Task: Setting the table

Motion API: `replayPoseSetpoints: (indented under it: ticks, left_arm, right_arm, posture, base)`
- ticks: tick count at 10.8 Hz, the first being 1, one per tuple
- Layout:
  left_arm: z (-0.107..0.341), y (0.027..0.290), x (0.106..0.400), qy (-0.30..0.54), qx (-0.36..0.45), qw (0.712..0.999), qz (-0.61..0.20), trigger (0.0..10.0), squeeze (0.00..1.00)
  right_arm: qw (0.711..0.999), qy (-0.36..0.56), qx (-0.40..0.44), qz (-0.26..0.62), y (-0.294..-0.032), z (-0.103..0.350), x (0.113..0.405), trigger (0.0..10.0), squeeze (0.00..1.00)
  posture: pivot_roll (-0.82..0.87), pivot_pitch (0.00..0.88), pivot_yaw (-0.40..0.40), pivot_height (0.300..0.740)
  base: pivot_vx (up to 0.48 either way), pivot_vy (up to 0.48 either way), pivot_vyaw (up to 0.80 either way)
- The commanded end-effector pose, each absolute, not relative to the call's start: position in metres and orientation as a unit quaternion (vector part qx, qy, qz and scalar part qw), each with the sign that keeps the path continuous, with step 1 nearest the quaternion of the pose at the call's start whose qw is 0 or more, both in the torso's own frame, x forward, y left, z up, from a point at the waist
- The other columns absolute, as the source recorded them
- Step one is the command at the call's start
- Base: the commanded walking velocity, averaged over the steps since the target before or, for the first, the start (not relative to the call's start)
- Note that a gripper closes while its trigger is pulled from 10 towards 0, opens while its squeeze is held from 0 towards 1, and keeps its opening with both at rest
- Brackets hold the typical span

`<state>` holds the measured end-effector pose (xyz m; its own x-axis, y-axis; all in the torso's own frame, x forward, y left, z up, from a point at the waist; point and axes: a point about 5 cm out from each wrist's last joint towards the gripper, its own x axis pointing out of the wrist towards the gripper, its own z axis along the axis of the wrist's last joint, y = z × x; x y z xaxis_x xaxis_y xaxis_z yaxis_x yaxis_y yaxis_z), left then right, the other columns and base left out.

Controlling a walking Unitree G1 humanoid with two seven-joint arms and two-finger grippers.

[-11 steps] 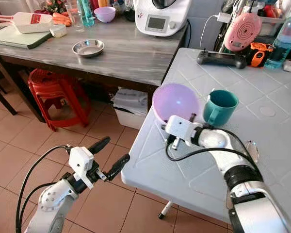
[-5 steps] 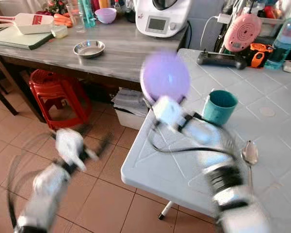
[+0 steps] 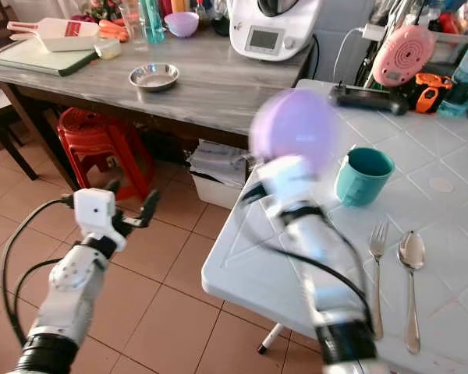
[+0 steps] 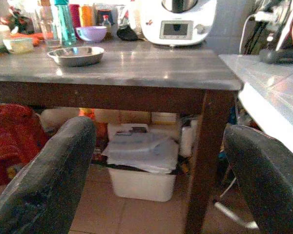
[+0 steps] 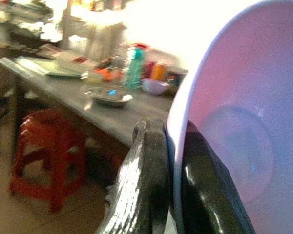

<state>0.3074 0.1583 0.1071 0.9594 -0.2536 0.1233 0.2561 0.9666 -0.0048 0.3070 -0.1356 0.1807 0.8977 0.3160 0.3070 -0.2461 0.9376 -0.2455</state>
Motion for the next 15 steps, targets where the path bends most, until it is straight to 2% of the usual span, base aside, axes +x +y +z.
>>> replayPoseSetpoints:
  ticks: [1,3,4,6,10,15]
  left_arm:
    - [0.119,0.156,0.311,-0.078,-0.015,0.988,-0.131,10.0,0.0]
    - [0.122,0.147,0.314,-0.081,-0.022,0.986,-0.145,10.0,0.0]
    - [0.12,0.147,0.315,-0.077,-0.02,0.986,-0.147,10.0,0.0]
    - [0.12,0.151,0.317,-0.073,-0.02,0.988,-0.137,10.0,0.0]
    - [0.116,0.15,0.313,-0.07,-0.021,0.988,-0.137,10.0,0.0]
    - [0.116,0.145,0.314,-0.072,-0.026,0.987,-0.143,10.0,0.0]
  right_arm:
    - [0.973,-0.174,-0.084,0.122,-0.141,0.185,0.303,10.0,0.0]
    - [0.979,-0.154,-0.08,0.104,-0.143,0.177,0.292,10.0,0.0]
    - [0.981,-0.154,-0.052,0.107,-0.134,0.176,0.289,10.0,0.0]
    - [0.979,-0.151,-0.047,0.13,-0.115,0.176,0.284,10.0,0.0]
    - [0.979,-0.148,-0.041,0.132,-0.112,0.176,0.283,10.0,0.0]
    - [0.982,-0.139,-0.026,0.123,-0.112,0.171,0.281,10.0,0.0]
  posture:
    - [0.02,0.022,0.055,0.74]
    - [0.01,0.022,0.07,0.74]
    - [0.0,0.021,0.076,0.74]
    - [0.01,0.013,0.071,0.74]
    - [0.02,0.015,0.066,0.74]
    - [0.01,0.005,0.069,0.74]
  base:
    - [0.0,0.0,0.0]
    - [0.0,0.154,-0.62]
    - [0.0,0.356,-0.66]
    - [0.0,0.409,0.0]
    - [0.0,0.415,-0.11]
    - [0.0,0.407,-0.74]
